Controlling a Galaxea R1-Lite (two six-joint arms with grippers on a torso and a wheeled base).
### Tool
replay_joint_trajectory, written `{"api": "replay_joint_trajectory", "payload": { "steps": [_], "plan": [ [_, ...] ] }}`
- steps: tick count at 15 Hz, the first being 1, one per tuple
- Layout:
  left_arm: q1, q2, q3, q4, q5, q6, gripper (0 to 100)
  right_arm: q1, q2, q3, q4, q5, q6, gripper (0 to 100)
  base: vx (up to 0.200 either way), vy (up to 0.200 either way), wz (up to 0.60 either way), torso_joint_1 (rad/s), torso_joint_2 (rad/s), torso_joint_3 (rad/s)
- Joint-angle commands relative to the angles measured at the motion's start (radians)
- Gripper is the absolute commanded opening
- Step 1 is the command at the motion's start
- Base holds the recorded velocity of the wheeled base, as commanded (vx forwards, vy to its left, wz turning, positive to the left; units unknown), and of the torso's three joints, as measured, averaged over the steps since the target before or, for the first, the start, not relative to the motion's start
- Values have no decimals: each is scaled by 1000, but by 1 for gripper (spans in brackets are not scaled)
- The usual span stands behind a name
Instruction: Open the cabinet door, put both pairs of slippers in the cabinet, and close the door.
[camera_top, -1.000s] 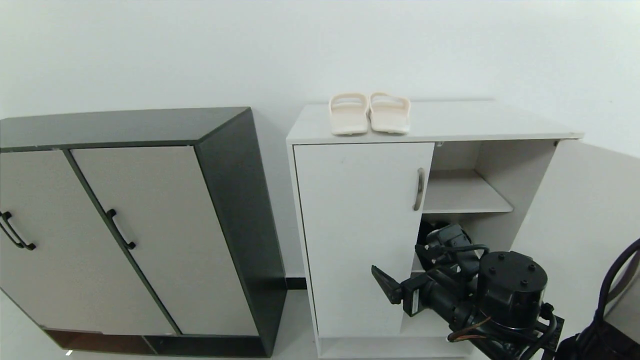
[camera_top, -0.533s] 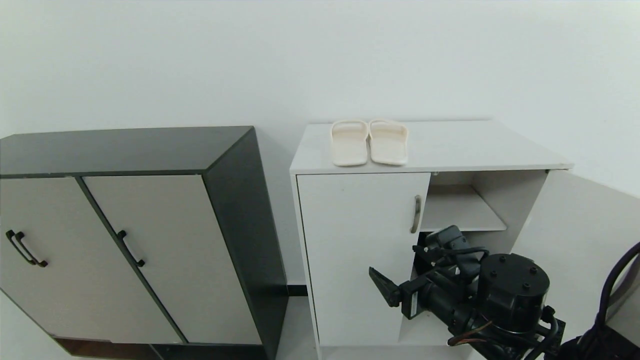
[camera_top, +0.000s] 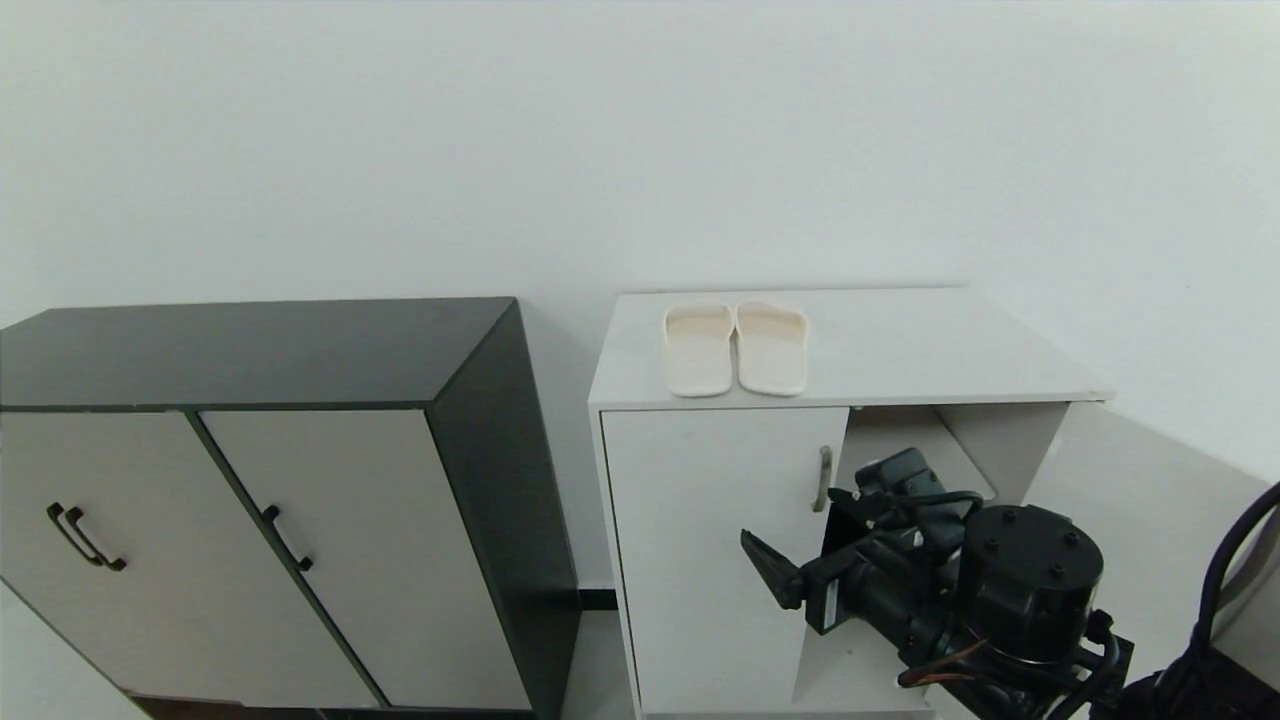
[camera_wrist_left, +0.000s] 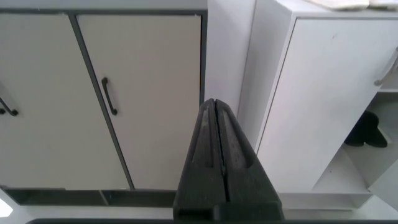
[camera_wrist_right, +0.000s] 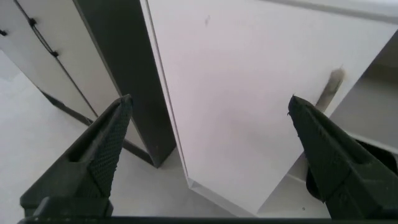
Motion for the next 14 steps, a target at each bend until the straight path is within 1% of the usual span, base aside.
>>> {"api": "replay_joint_trajectory", "payload": {
  "steps": [1, 5, 7, 8, 9, 12, 13, 14],
  "plan": [
    [0, 1, 0, 0, 0, 0, 0, 1, -2, 0, 0, 0, 0, 100, 0, 0, 0, 276, -549, -266],
    [0, 1, 0, 0, 0, -1, 0, 1, -3, 9, -15, 6, 2, 100, 0, 0, 0, 301, -582, -290],
    [0, 1, 0, 0, 0, 0, 0, 0, 9, 55, -121, 63, -13, 100, 0, 0, 0, 308, -613, -305],
    [0, 1, 0, 0, 0, 0, 0, -3, 31, 68, -138, 64, -63, 100, 0, 0, 0, 203, -476, -193],
    [0, 1, 0, 0, -1, 0, 0, -3, 40, 69, -138, 55, -102, 100, 0, 0, 0, 80, -212, -66],
    [0, 1, 0, 0, 0, 0, 0, -2, 3, 63, -138, 40, -115, 100, 0, 0, 0, 0, 0, 0],
    [0, 1, 0, 0, 0, 0, 0, -2, -32, 31, -82, -5, -113, 100, 0, 0, 0, 0, 0, 0],
    [0, 1, 0, 0, -1, 0, 0, -2, -97, -10, 53, -68, -95, 100, 0, 0, 0, 0, 0, 0]
  ]
}}
